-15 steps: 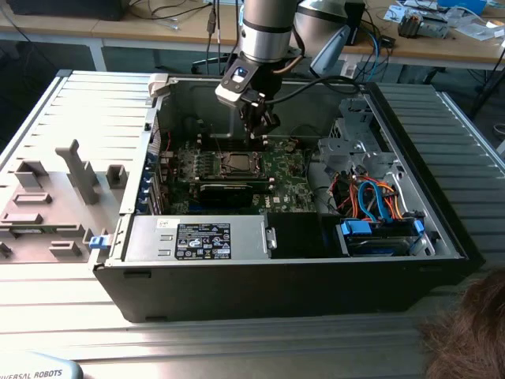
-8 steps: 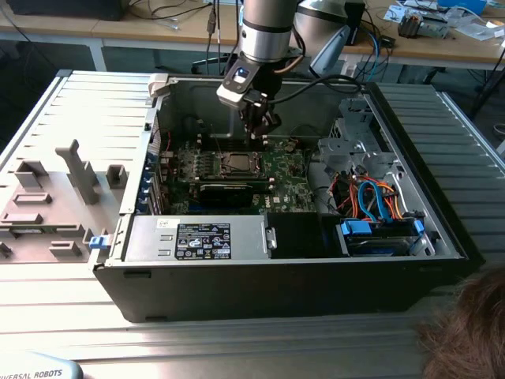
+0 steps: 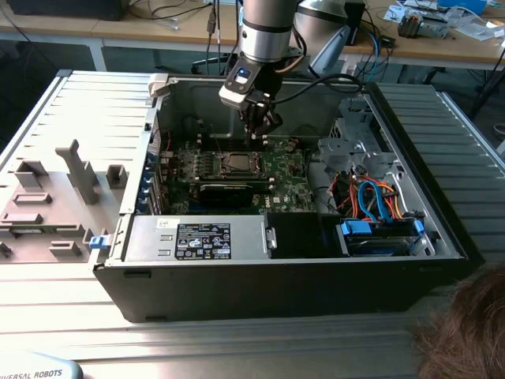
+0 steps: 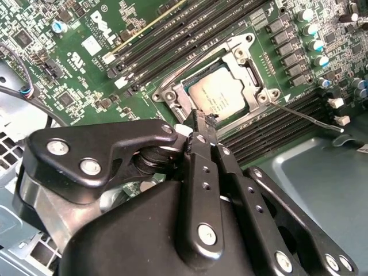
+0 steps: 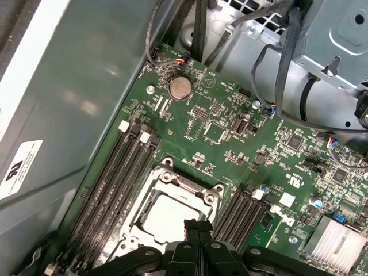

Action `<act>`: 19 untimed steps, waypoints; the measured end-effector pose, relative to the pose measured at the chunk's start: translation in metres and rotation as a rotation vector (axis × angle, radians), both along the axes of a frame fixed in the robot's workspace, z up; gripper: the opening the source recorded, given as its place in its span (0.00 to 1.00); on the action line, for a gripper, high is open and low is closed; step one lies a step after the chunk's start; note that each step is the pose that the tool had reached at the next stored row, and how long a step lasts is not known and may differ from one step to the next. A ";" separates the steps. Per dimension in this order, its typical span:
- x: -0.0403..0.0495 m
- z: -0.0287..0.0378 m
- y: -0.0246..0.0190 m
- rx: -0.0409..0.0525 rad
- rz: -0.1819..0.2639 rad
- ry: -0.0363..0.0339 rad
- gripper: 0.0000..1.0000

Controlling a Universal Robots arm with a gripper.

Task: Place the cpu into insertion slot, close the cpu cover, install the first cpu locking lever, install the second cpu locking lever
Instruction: 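Install the first cpu locking lever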

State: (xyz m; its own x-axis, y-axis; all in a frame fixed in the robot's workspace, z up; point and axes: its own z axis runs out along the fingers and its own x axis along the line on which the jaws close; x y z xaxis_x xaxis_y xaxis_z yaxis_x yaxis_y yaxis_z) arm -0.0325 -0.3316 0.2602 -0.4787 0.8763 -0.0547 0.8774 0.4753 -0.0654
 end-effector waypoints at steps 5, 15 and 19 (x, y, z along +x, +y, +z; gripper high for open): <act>0.0000 0.0000 0.0000 -0.0002 0.025 0.0000 0.11; 0.0000 0.0000 0.0000 -0.0002 0.063 0.0000 0.11; 0.0000 0.0000 0.0000 -0.0003 0.078 0.0000 0.11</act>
State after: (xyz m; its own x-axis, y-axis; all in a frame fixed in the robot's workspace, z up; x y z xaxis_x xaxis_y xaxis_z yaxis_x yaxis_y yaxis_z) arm -0.0325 -0.3316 0.2602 -0.5458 0.8361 -0.0549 0.8376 0.5424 -0.0655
